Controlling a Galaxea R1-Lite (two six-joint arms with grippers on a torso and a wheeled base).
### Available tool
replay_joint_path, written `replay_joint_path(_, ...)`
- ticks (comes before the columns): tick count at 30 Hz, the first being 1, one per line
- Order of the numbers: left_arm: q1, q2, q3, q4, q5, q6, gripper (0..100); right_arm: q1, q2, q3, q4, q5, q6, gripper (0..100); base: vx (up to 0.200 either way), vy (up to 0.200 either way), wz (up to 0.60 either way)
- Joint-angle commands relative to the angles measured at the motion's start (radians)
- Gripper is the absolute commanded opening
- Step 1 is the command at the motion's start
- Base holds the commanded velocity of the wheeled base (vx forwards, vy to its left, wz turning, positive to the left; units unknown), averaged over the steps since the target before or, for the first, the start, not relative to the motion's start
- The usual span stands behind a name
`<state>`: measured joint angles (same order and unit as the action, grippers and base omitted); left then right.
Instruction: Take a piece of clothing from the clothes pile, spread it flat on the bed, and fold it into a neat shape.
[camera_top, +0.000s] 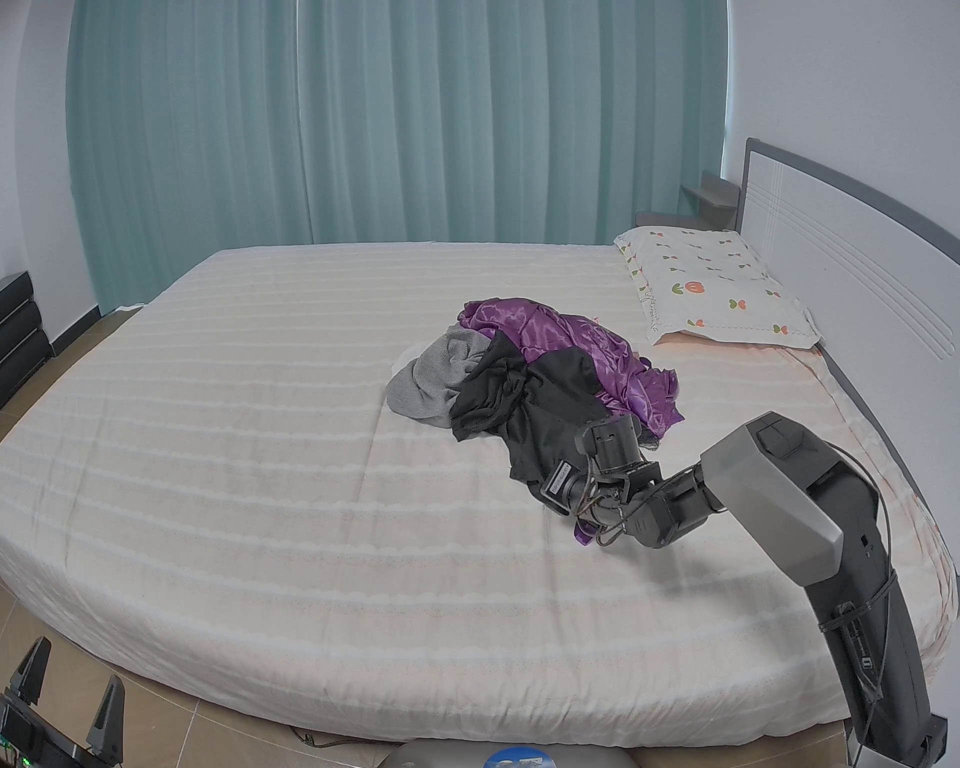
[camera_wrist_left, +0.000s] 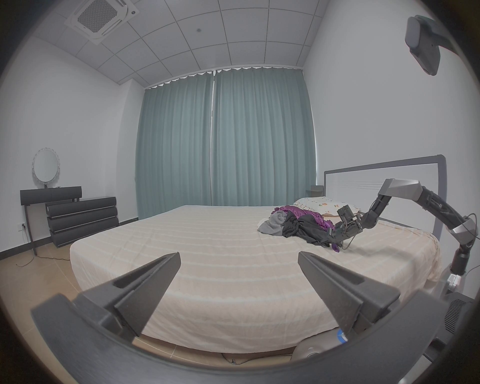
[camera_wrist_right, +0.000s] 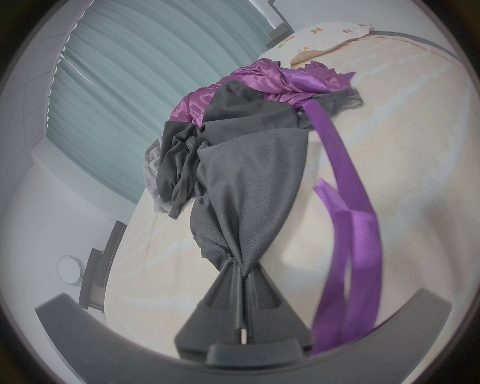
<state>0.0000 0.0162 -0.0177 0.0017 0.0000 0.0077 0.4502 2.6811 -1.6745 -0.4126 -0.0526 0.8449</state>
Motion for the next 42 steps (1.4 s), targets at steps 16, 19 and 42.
replay_joint_path(16, 0.000, -0.016, 0.018, 0.000, 0.000, 0.000, 100, 0.059, -0.676, 1.038, -0.669, 0.105, -0.003, 0, 0.000, 0.000, 0.00)
replay_joint_path(19, 0.000, -0.016, 0.018, 0.000, 0.000, 0.002, 100, 0.067, -0.759, 1.084, -0.669, 0.099, -0.003, 0, 0.000, 0.000, 0.00)
replay_joint_path(42, 0.000, -0.016, -0.005, -0.029, -0.005, 0.025, 100, 0.150, -1.055, 1.265, -0.674, 0.053, -0.049, 0, 0.000, 0.000, 0.00)
